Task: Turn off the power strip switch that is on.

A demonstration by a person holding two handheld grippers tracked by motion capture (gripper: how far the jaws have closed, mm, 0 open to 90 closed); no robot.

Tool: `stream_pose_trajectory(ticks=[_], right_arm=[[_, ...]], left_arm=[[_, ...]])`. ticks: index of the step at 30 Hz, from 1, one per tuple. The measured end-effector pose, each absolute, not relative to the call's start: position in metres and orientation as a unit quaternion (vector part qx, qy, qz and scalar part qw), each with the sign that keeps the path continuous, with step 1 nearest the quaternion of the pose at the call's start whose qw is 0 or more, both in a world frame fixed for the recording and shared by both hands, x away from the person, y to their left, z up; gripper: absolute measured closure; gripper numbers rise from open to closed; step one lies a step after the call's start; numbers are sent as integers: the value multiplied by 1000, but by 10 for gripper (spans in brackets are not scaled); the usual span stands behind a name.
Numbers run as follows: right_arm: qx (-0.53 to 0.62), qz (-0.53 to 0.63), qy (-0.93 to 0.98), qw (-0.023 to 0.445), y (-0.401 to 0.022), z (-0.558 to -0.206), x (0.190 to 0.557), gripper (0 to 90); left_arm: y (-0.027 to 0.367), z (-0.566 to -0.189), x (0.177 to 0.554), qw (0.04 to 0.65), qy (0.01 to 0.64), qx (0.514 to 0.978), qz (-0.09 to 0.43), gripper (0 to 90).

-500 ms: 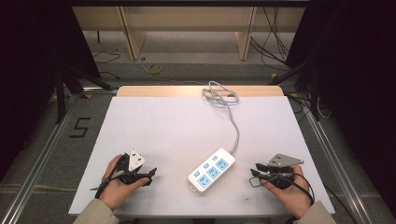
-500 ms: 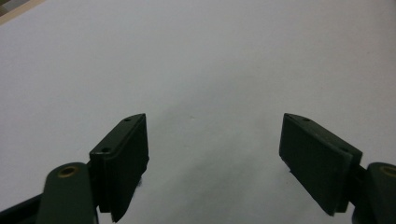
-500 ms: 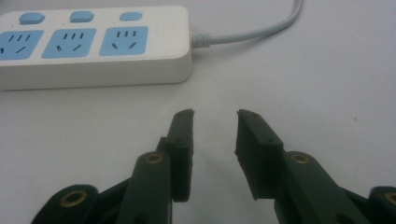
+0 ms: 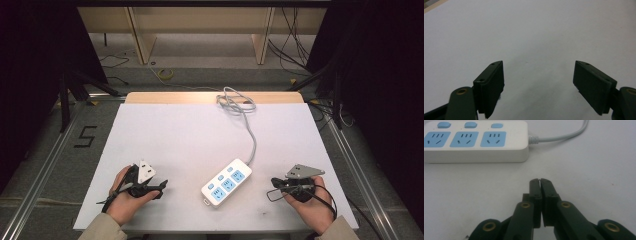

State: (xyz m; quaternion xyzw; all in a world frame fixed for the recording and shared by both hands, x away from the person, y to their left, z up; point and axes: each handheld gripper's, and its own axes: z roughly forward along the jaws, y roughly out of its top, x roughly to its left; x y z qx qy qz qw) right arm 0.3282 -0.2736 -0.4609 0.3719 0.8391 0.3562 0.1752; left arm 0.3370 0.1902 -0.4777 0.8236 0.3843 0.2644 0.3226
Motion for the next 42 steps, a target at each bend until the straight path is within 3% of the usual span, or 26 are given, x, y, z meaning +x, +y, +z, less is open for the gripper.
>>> stream_pose_trajectory(ticks=[42], right_arm=[[368,322,863,131,-259,-448,342,900]], left_arm=[[189,-478,337,325,383,823,266,259]])
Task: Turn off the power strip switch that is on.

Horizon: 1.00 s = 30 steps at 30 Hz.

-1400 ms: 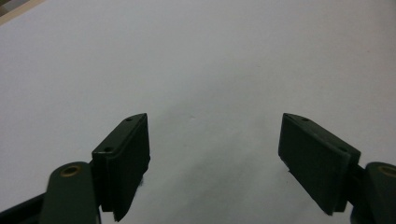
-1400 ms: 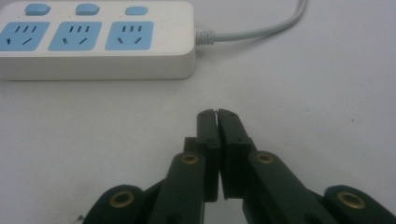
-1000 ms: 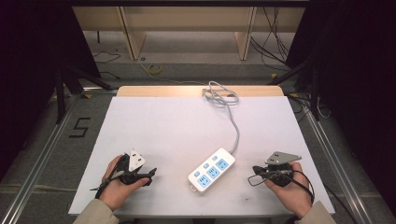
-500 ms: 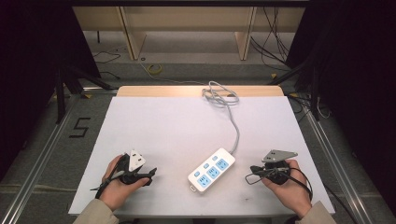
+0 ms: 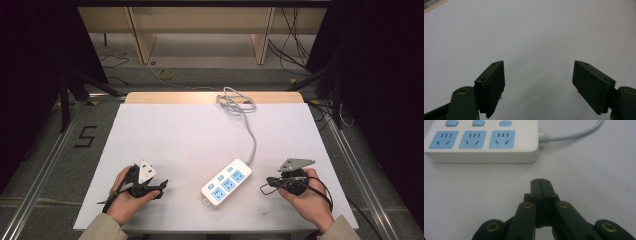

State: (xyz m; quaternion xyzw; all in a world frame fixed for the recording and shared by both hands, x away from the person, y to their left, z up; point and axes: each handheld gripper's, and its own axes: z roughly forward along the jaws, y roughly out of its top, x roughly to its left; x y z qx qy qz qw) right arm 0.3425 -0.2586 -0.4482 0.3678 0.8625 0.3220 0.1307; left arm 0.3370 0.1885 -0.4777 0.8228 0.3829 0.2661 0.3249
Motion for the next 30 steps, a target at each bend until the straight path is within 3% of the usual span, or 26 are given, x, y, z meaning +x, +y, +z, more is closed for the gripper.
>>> stream_pose_trajectory(ticks=[30], right_arm=[[367,316,866,122,-251,-442,349,900]], left_arm=[[188,-477,337,325,381,824,266,261]])
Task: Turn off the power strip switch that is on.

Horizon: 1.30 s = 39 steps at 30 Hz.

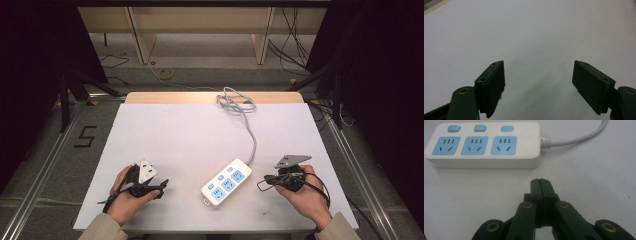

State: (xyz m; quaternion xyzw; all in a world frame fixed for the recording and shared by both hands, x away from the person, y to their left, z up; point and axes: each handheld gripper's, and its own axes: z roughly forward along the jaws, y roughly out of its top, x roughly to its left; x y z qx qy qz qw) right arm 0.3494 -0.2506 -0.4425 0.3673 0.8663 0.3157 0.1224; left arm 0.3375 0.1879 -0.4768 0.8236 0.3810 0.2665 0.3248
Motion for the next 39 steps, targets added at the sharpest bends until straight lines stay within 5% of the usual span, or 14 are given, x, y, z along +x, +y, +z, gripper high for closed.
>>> stream_pose_trajectory(ticks=[39], right_arm=[[332,303,884,126,-235,-442,359,900]], left_arm=[[188,-476,338,326,380,822,270,261]])
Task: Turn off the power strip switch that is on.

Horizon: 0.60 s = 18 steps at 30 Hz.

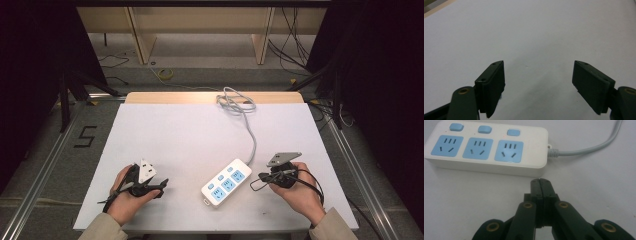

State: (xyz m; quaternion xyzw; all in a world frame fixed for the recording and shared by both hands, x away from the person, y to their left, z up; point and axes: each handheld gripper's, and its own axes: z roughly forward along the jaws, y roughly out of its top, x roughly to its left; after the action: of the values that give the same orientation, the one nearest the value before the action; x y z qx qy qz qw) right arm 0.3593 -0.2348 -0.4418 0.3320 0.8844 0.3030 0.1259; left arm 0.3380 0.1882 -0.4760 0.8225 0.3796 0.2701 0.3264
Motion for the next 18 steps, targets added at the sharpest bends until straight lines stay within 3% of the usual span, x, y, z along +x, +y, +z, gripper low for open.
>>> stream_pose_trajectory(ticks=[18], right_arm=[[338,300,884,117,-229,-438,363,900]], left_arm=[[188,-476,338,329,380,820,272,261]])
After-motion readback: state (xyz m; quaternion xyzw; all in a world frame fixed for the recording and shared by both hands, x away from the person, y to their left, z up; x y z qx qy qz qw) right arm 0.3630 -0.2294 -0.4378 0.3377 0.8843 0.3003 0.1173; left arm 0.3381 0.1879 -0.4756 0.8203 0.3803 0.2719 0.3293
